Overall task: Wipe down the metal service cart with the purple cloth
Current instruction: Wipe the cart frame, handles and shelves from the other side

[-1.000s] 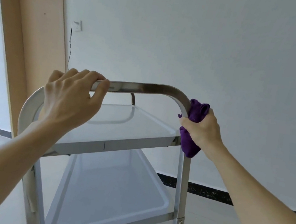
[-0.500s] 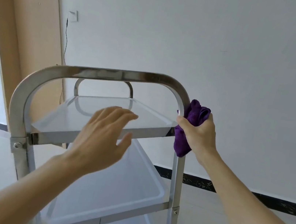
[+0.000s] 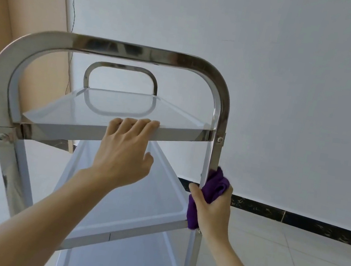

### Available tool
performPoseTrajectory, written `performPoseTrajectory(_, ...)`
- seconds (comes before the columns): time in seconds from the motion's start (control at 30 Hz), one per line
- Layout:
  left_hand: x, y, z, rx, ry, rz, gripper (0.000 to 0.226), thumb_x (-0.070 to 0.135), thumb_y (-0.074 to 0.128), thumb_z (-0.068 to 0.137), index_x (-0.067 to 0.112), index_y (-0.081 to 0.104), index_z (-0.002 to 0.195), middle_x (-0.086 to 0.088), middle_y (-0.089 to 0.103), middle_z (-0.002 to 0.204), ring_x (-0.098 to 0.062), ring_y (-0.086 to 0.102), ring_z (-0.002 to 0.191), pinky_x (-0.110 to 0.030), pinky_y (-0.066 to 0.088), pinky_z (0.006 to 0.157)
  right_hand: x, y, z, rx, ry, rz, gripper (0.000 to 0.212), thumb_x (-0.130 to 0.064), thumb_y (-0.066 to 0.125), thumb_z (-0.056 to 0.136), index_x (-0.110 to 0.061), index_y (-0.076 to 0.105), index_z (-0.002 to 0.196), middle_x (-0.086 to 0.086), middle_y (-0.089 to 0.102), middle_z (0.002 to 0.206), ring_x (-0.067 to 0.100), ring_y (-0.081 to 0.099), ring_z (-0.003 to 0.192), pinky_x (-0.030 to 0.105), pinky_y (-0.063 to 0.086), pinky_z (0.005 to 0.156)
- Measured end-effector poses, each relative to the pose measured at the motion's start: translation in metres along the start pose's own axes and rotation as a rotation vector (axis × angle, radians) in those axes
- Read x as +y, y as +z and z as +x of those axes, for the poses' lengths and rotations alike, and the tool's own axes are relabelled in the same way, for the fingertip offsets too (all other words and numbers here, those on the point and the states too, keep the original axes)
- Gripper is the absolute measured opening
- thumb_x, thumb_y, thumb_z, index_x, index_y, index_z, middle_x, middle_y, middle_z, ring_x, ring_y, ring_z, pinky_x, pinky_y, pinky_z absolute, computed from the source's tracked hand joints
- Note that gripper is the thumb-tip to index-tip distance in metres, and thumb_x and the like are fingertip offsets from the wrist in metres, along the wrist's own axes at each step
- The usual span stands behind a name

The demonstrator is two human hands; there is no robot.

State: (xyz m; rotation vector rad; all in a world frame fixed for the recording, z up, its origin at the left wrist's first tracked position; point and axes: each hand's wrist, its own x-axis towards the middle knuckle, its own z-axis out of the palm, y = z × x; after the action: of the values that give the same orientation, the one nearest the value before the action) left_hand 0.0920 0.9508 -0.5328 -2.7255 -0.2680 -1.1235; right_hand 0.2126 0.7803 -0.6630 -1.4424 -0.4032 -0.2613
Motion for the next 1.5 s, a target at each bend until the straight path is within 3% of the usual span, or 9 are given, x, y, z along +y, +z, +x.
performPoseTrajectory(0.27, 0.005, 0.001, -0.004, -0.009, -0.014, 0.081, 0.071, 0.03, 0.065, 0.078, 0.019, 0.039, 0.143, 0.003, 0.05, 0.136, -0.026, 0.044, 0.124, -0.041, 0.02, 0.109, -0.006, -0.007, 0.004, 0.021, 0.003, -0.125, 0.041, -0.034, 0.084, 0.076, -0.032, 0.046, 0.092, 0.001, 0.063, 0.098, 0.017, 0.064, 0.09, 0.022, 0.046, 0.072)
performPoseTrajectory(0.47, 0.007, 0.0, -0.005, -0.015, -0.027, 0.09, 0.072, 0.03, 0.068, 0.075, 0.018, 0.041, 0.14, 0.001, 0.051, 0.132, -0.028, 0.045, 0.119, -0.042, 0.021, 0.106, -0.072, 0.004, 0.047, 0.042, -0.134, -0.078, 0.047, -0.04, 0.08, 0.078, -0.025, 0.045, 0.104, 0.003, 0.059, 0.106, 0.021, 0.062, 0.094, 0.03, 0.052, 0.08)
performPoseTrajectory(0.63, 0.008, -0.003, -0.007, -0.009, -0.019, 0.079, 0.072, 0.033, 0.066, 0.076, 0.018, 0.04, 0.141, 0.001, 0.05, 0.133, -0.027, 0.044, 0.12, -0.042, 0.02, 0.107, -0.012, -0.005, 0.003, 0.016, -0.041, -0.138, 0.044, -0.032, 0.08, 0.081, -0.023, 0.048, 0.11, 0.002, 0.059, 0.106, 0.017, 0.062, 0.095, 0.028, 0.052, 0.08)
performPoseTrajectory(0.83, 0.003, -0.004, -0.004, -0.039, 0.005, 0.002, 0.075, 0.037, 0.061, 0.081, 0.022, 0.032, 0.148, 0.005, 0.043, 0.144, -0.022, 0.037, 0.131, -0.038, 0.011, 0.115, 0.041, -0.016, -0.02, -0.015, 0.168, -0.217, 0.034, -0.026, 0.076, 0.084, -0.033, 0.044, 0.093, 0.001, 0.066, 0.092, 0.002, 0.064, 0.07, 0.009, 0.043, 0.052)
performPoseTrajectory(0.93, -0.006, -0.013, -0.009, -0.036, 0.038, -0.135, 0.07, 0.031, 0.062, 0.087, 0.02, 0.033, 0.151, 0.004, 0.041, 0.152, -0.019, 0.032, 0.14, -0.033, 0.008, 0.12, 0.041, -0.018, -0.018, -0.041, 0.152, -0.236, 0.033, -0.023, 0.076, 0.083, -0.028, 0.047, 0.097, 0.0, 0.065, 0.091, -0.005, 0.062, 0.07, 0.005, 0.042, 0.053)
performPoseTrajectory(1.07, -0.016, -0.032, -0.047, -0.009, 0.075, -0.248, 0.058, 0.023, 0.063, 0.092, 0.019, 0.042, 0.146, 0.005, 0.04, 0.153, -0.016, 0.031, 0.144, -0.032, 0.016, 0.12, 0.04, -0.021, -0.018, -0.074, 0.15, -0.241, 0.035, -0.025, 0.077, 0.083, -0.029, 0.046, 0.099, -0.001, 0.064, 0.096, 0.009, 0.063, 0.083, 0.014, 0.042, 0.06)
performPoseTrajectory(1.23, -0.037, -0.041, -0.127, 0.046, -0.144, -0.398, 0.038, 0.03, 0.059, 0.094, 0.033, 0.051, 0.131, 0.023, 0.042, 0.135, 0.001, 0.041, 0.122, -0.033, 0.035, 0.102, 0.042, -0.021, -0.013, -0.085, 0.136, -0.259, 0.036, -0.023, 0.075, 0.083, -0.033, 0.041, 0.091, 0.003, 0.062, 0.097, 0.015, 0.062, 0.085, 0.022, 0.043, 0.063)
performPoseTrajectory(1.4, -0.063, -0.039, -0.168, 0.083, -0.439, -0.535, 0.036, 0.01, 0.064, 0.091, 0.034, 0.057, 0.116, 0.013, 0.055, 0.122, -0.012, 0.056, 0.106, -0.034, 0.048, 0.092, 0.043, -0.018, -0.016, -0.082, 0.116, -0.297, 0.042, -0.025, 0.077, 0.084, -0.021, 0.041, 0.105, 0.008, 0.058, 0.103, 0.026, 0.06, 0.092, 0.03, 0.045, 0.069)
performPoseTrajectory(1.5, -0.074, -0.04, -0.171, 0.111, -0.483, -0.558, 0.031, 0.007, 0.061, 0.092, 0.031, 0.06, 0.112, 0.01, 0.06, 0.111, -0.005, 0.061, 0.099, -0.019, 0.048, 0.084, 0.035, -0.015, -0.027, -0.011, 0.1, -0.296, 0.043, -0.026, 0.077, 0.084, -0.014, 0.044, 0.109, 0.011, 0.056, 0.11, 0.03, 0.058, 0.098, 0.032, 0.046, 0.073)
